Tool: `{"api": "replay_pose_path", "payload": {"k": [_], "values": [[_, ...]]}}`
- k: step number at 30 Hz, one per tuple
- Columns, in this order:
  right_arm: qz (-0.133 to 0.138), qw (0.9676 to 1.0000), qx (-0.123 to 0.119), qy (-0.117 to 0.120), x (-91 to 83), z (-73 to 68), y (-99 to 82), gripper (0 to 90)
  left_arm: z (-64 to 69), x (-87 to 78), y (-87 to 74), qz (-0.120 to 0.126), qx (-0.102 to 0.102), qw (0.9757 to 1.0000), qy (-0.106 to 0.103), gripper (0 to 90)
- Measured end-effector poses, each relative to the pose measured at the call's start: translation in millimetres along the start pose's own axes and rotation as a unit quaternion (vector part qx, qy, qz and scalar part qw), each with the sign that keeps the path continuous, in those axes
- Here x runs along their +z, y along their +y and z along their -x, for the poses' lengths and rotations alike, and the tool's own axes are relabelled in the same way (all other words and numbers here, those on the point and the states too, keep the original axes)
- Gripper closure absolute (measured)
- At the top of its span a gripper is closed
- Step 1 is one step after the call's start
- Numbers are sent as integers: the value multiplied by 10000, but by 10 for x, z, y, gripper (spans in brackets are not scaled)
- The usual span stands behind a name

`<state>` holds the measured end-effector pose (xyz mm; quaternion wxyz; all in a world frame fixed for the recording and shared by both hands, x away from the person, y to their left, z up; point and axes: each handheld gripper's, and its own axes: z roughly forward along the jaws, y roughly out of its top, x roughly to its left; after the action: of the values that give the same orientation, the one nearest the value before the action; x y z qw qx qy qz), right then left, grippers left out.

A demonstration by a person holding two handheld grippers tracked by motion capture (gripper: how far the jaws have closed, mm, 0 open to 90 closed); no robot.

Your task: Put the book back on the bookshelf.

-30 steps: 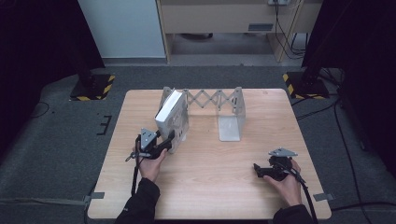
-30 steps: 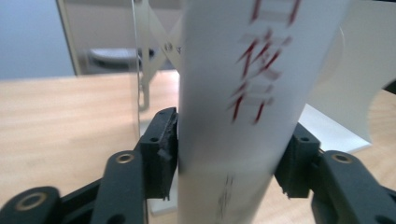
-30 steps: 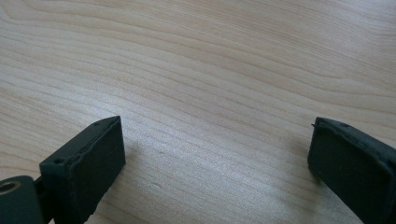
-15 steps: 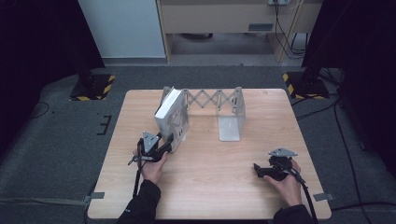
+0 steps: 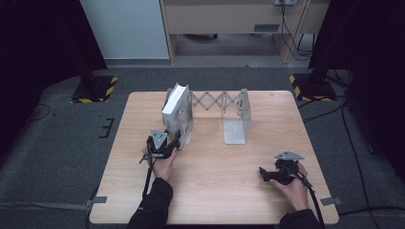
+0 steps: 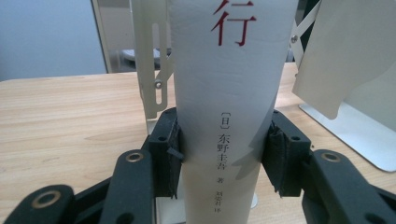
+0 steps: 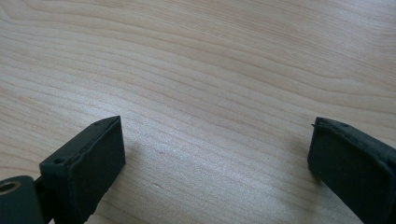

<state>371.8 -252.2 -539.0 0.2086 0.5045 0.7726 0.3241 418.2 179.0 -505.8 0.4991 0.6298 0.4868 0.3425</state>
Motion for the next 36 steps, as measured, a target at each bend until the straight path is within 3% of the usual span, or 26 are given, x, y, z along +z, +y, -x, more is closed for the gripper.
{"api": "replay_pose_path", "payload": {"k": [4, 8, 9, 13, 14, 18, 22, 26, 30, 36], "values": [[3, 10000, -15, -2, 0, 2, 0, 45, -72, -24, -9, -85, -20, 9993, -363, 503], [2, 10000, -15, 1, 0, 1, 0, 45, -123, -73, -22, -372, -10, 9975, -605, 487], [2, 10000, -17, 0, 0, 1, 0, 45, -145, -101, -39, -585, 33, 9961, -664, 492], [3, 10000, -16, -1, 0, 1, 0, 45, -146, -117, -71, -522, 12, 9964, -670, 517], [0, 10000, -8, -1, -1, 0, 0, 45, -129, -114, -52, -572, 19, 9966, -591, 520], [0, 10000, -6, 1, 0, -1, 0, 45, -98, -88, -29, -629, 40, 9963, -593, 522], [5, 10000, -10, 1, 2, -1, 1, 45, -37, 11, -51, -505, -186, 9962, -683, 510], [6, 10000, -9, 2, 2, -1, 1, 45, 0, 67, -61, -455, -197, 9963, -706, 499], [6, 10000, -11, 5, 2, -2, 1, 45, 44, 152, 3, -625, -189, 9953, -709, 493], [2, 10000, -11, 17, 1, -4, 3, 45, 75, 219, -21, -526, -259, 9957, -714, 477]]}}
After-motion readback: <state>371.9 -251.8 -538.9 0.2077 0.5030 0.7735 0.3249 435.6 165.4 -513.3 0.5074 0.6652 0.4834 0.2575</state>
